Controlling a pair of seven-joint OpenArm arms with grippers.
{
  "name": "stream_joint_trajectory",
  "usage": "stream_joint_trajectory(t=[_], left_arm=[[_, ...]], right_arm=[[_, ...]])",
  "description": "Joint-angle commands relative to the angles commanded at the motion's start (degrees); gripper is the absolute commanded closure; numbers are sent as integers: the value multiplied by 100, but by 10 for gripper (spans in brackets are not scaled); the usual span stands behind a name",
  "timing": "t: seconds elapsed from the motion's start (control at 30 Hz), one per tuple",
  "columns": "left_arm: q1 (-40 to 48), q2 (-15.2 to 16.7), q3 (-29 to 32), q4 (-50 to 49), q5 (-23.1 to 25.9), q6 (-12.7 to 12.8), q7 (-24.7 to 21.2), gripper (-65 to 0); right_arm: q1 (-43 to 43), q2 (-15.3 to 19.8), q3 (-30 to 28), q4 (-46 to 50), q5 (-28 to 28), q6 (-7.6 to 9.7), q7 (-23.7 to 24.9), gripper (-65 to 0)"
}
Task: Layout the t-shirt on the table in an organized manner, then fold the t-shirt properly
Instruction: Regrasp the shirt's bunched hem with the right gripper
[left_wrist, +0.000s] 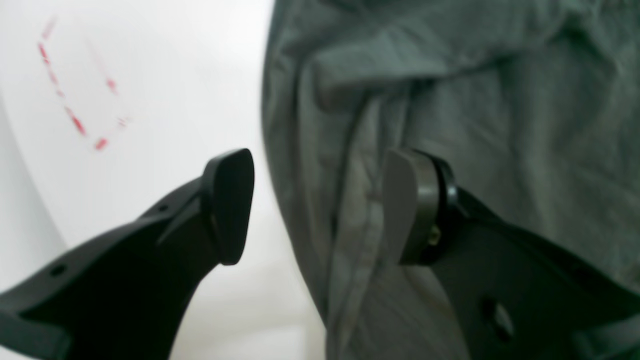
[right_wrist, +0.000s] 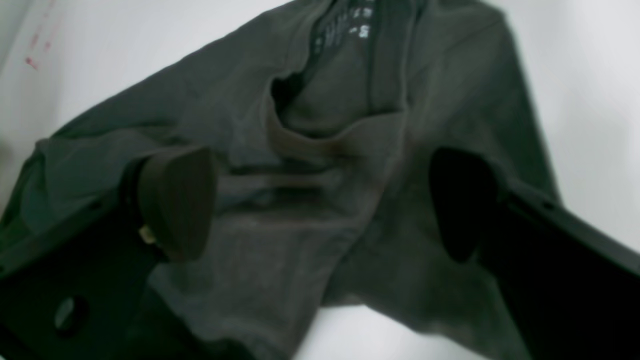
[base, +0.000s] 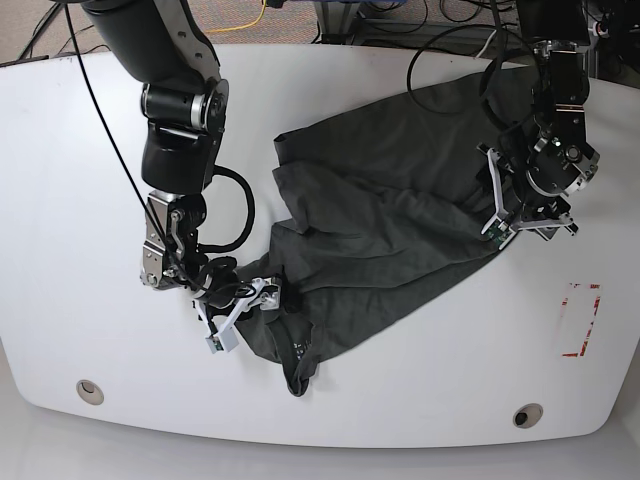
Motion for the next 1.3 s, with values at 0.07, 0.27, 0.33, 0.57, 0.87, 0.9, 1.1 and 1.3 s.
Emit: stream_joint_trajectory(t=[0.07, 0.27, 0.33, 0.57, 0.87, 0.9, 1.1, 1.3], left_arm=[[26, 0, -9, 9, 0, 0, 0, -379], [70, 0, -9, 79, 0, 0, 0, -379], [70, 0, -9, 79, 0, 0, 0, -379], [53, 9, -9, 88, 0, 0, 0, -379], [44, 9, -9, 88, 0, 0, -9, -379], [44, 9, -9, 88, 0, 0, -9, -379], [62, 9, 9, 88, 0, 0, -9, -379], [62, 9, 9, 79, 0, 0, -9, -379]], right_arm=[[62, 0, 0, -334, 0, 0, 211, -644], [88, -18, 0, -651, 0, 0, 404, -644], [79, -44, -9, -651, 0, 0, 387, -642], [70, -141, -800, -651, 53, 0, 413, -625], [97, -149, -826, -642, 53, 0, 422, -314], [97, -149, -826, -642, 53, 0, 422, -287], [105, -149, -826, -633, 53, 0, 422, -144], [62, -149, -818, -264, 53, 0, 387, -274]])
